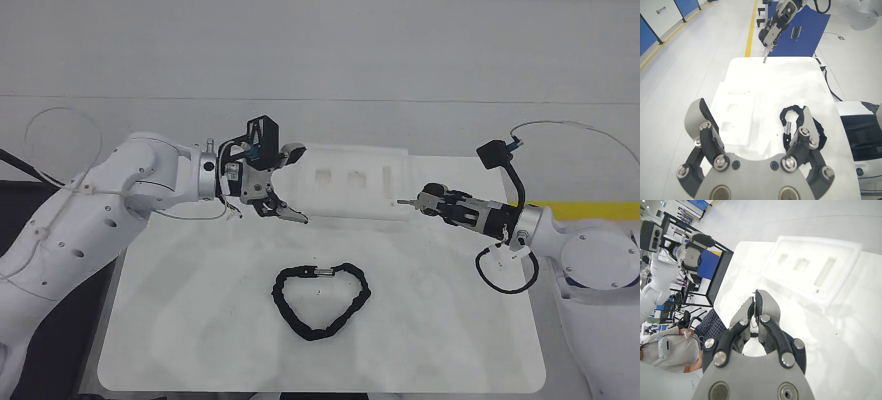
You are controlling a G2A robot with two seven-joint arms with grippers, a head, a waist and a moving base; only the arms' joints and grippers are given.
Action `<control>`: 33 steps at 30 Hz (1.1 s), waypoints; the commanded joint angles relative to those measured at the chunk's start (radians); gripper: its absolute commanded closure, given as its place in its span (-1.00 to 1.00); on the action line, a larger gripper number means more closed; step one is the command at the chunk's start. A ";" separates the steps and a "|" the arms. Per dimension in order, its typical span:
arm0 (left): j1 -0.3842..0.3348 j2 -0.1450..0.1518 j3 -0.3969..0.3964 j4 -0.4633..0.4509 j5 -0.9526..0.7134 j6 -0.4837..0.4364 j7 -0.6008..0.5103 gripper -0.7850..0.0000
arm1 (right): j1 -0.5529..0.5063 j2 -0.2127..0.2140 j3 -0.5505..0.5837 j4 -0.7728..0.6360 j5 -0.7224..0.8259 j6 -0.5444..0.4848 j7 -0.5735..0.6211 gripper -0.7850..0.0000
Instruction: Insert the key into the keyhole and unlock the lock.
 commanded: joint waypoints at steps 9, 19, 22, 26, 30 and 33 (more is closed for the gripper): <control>0.122 -0.029 0.025 0.015 0.144 0.052 0.057 -1.00 | 0.000 0.000 0.000 0.000 0.000 0.000 0.000 1.00; 0.208 -0.056 0.029 0.045 0.395 0.074 0.200 -1.00 | 0.000 0.000 0.000 0.000 0.000 0.000 0.000 1.00; 0.234 -0.059 0.027 0.046 0.452 0.085 0.230 -1.00 | 0.000 0.000 0.000 0.000 0.000 0.000 0.000 1.00; 0.254 -0.066 0.019 0.055 0.473 0.083 0.246 -1.00 | 0.000 0.000 0.000 0.000 0.000 0.000 0.000 1.00; 0.257 -0.075 0.023 0.051 0.485 0.035 0.214 -1.00 | 0.000 0.000 0.000 0.000 0.000 0.000 0.000 1.00; 0.257 -0.075 0.023 0.051 0.485 0.035 0.214 -1.00 | 0.000 0.000 0.000 0.000 0.000 0.000 0.000 1.00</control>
